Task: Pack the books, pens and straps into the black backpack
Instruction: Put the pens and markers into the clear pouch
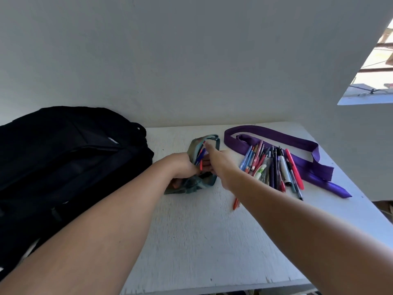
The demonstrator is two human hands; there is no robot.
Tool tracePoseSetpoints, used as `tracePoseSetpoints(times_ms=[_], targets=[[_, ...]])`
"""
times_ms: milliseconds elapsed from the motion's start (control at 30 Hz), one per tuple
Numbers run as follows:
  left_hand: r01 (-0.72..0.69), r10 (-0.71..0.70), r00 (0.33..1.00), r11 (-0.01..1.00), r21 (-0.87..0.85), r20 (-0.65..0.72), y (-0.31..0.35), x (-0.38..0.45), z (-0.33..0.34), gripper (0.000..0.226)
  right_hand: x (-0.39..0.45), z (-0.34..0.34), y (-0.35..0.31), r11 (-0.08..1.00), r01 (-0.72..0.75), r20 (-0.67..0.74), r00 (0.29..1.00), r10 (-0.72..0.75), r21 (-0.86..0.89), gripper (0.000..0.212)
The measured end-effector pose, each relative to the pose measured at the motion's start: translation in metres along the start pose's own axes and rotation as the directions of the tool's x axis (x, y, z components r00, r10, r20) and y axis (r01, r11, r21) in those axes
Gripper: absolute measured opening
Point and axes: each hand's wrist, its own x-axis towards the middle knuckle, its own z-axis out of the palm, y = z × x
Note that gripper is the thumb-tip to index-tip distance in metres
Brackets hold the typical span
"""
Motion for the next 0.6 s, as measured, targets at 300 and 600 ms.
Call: tracePoseSetpoints(times_ms=[300, 600], targets=[[0.109, -0.129, 0.989, 0.965, -0.24, -0.07, -0.005, 0.004, -0.012, 0.048, -0.003, -0.006, 0.023, 0.912, 0.208, -0.049, 0.969, -0.24, -0.353, 0.041], [0.169, -0.14, 0.984, 0.929, -0.329, 0.108, -0.008, -0.021, -0.022, 0.034, 0.016, -0.015, 0.016, 0.966, 0.156, -0.076, 0.982, -0.175, -0.206, 0.035]])
